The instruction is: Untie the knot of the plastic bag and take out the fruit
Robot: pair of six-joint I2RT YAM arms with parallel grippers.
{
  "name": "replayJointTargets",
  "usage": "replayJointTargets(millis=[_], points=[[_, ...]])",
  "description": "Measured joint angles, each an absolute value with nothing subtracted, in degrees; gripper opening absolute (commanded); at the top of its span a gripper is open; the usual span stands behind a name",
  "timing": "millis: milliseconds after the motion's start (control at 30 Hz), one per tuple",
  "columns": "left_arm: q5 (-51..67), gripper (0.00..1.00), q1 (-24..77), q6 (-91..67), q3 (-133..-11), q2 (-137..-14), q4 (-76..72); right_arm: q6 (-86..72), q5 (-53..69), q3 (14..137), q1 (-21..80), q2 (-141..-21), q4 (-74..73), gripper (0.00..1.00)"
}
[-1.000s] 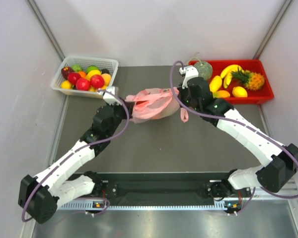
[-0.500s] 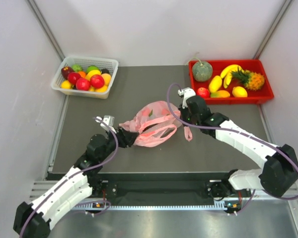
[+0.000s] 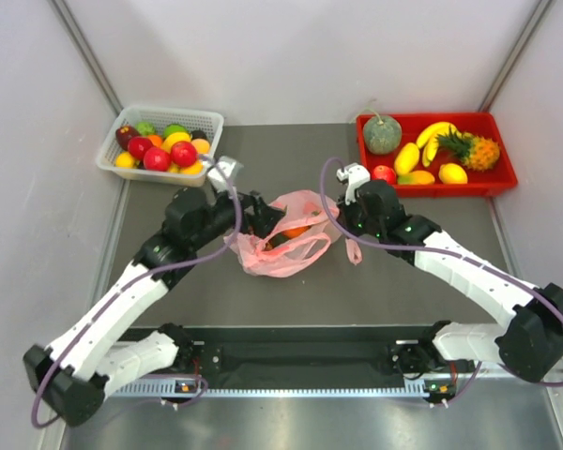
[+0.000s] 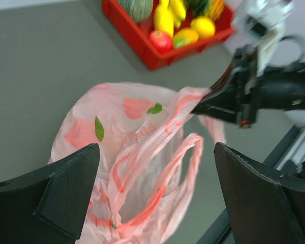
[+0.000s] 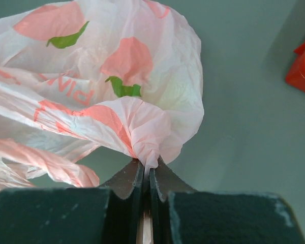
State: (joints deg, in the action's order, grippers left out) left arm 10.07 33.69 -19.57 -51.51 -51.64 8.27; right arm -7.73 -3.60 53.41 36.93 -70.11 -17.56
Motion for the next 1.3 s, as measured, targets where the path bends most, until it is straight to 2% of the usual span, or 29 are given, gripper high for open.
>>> replayJointTargets(millis=[167, 300, 667, 1067, 1133, 1200, 1233, 1300], points=[[11.9, 0.99, 35.5, -12.7, -56.3, -64.5, 13.2, -6.3, -1.7, 56.0, 36.9, -70.2, -17.4, 0.0], [11.0, 0.99, 37.2, -8.4, -57.6, -69.7, 16.1, -5.5, 0.4, 57.3, 36.9, -70.2, -17.0, 0.0], [3.5, 0.99, 37.6, -3.5, -57.6, -68.6, 11.5, -4.0, 4.6, 57.3, 36.9, -70.2, -17.1, 0.0], [13.1, 0.96, 37.6, 0.3, -58.1, -71.9, 11.4, -4.0, 5.5, 57.5, 36.9, -70.6, -17.2, 0.0], [11.8, 0.92, 37.9, 0.5, -58.6, -72.7, 11.6, -4.0, 5.7, 57.5, 36.9, -70.6, -17.3, 0.0], [8.9, 0.84, 38.1, 0.6, -59.7, -74.4, 11.7, -4.0, 5.7, 57.5, 36.9, -70.6, -17.3, 0.0], [7.8, 0.73, 38.2, 0.6, -60.1, -75.1, 11.8, -4.0, 5.8, 57.5, 36.9, -70.6, -17.4, 0.0], [5.9, 0.58, 38.3, 0.7, -61.5, -77.3, 12.5, -4.0, 5.7, 57.5, 36.9, -70.6, -17.4, 0.03]])
